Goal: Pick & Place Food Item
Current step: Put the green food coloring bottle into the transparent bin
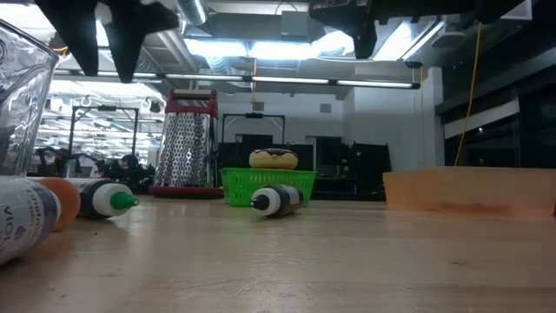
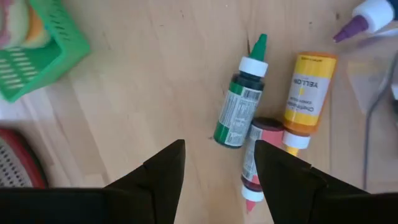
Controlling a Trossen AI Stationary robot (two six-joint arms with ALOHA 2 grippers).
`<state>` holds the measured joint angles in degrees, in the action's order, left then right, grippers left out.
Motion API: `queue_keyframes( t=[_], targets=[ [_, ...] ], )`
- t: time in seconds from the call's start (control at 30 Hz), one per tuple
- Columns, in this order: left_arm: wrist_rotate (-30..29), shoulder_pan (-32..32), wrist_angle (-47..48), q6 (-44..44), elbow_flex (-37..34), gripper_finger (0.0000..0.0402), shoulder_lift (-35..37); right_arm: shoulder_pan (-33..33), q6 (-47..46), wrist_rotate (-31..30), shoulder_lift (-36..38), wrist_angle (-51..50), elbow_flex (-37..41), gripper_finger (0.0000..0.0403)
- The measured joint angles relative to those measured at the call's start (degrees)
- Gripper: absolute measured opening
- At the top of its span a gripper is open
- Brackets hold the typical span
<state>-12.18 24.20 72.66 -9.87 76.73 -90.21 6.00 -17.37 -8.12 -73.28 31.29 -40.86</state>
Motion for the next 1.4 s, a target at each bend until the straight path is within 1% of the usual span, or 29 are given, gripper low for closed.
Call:
queue_keyframes(
  t=[0.13, 0.3, 0.47, 0.8, 0.9, 0.97, 1.07, 1.2, 1.4],
  targets=[
    [0.1, -1.1, -1.8, 4.5, 0.0, 0.0199, -2.8, 0.0, 0.1, 0.2, 0.0, 0.0, 0.0, 0.0213],
    [2.2, -1.7, -5.6, 9.5, 0.0, 0.021, -8.0, 0.0, 0.2, 0.2, 0.0, 0.0, 0.0, 0.0213],
    [3.5, -2.9, -5.6, 12.0, 0.0, 0.0212, -12.0, 0.0, 0.3, 0.2, 0.0, 0.0, 0.0, 0.0213],
    [5.9, -5.5, -10.8, 14.7, -0.3, 0.0208, -14.0, 0.0, 0.7, 1.7, 0.0, 0.0, 0.0, 0.0213],
    [7.7, -6.2, -13.1, 14.1, -2.2, 0.0208, -14.0, 0.0, 0.9, 1.7, 0.0, 0.0, 0.0, 0.0213],
    [8.4, -6.2, -14.1, 13.4, -4.6, 0.0207, -13.9, 0.0, 1.1, 1.7, 0.0, 0.0, 0.0, 0.0213],
    [11.2, -6.2, -17.7, 13.0, -8.8, 0.0208, -13.4, 0.0, 1.1, 1.7, 0.0, 0.0, 0.0, 0.0213],
    [10.1, -5.9, -21.3, 11.4, -12.9, 0.0206, -13.7, 0.0, 1.3, 1.7, 0.0, 0.0, 0.0, 0.0213],
    [11.3, -5.1, -27.1, 10.1, -15.8, 0.0207, -13.4, 0.0, 1.3, 1.7, 0.0, -0.3, 0.0, 0.0213]
  ],
)
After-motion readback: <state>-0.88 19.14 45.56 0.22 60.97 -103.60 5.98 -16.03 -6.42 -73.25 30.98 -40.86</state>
